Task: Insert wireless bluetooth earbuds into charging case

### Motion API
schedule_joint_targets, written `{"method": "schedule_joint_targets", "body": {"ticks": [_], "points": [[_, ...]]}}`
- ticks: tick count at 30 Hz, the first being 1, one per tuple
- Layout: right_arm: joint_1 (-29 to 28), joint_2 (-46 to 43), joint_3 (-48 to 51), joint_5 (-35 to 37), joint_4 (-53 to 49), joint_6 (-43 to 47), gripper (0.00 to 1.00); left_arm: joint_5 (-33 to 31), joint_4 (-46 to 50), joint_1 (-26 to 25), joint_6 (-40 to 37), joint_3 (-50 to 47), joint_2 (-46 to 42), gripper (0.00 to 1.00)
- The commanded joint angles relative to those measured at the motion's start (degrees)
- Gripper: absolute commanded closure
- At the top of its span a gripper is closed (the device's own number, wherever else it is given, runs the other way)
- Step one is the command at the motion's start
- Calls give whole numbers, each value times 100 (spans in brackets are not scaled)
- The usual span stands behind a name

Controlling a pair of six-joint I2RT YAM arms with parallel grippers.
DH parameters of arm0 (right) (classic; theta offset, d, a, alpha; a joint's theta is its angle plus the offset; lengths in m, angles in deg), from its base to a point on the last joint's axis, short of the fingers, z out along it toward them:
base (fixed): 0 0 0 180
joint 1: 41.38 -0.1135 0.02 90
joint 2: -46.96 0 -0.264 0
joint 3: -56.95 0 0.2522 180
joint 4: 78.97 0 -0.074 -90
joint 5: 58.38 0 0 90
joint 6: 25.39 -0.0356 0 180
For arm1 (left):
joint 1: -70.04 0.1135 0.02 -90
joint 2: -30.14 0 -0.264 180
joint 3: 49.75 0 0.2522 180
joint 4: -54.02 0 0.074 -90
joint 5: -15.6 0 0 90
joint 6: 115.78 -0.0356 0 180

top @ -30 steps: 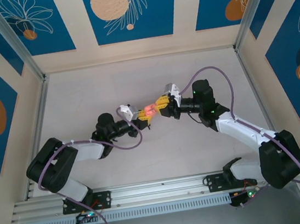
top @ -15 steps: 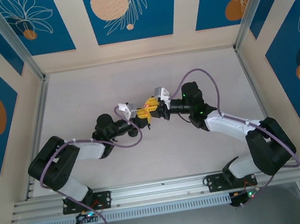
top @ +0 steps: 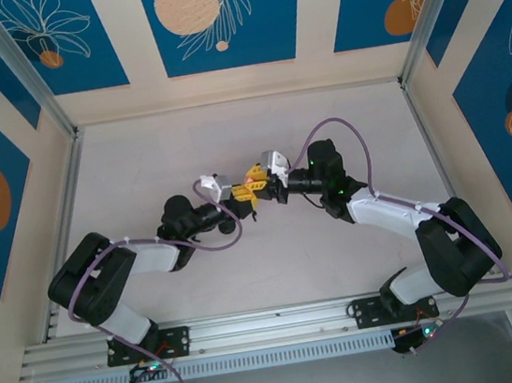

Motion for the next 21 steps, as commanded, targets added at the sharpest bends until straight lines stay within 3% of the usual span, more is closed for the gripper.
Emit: {"method": "schedule_joint_targets", "body": {"ticks": [1, 11, 21], "points": [[1, -10, -60, -444, -591, 85, 72, -18, -470, -69, 2, 150, -90, 90], [278, 94, -121, -892, -777, -335, 66, -61, -24, -70, -363, 241, -258, 90], [424, 258, -215, -903, -717, -605, 59, -49, 53, -70, -485, 402, -145, 90]]}}
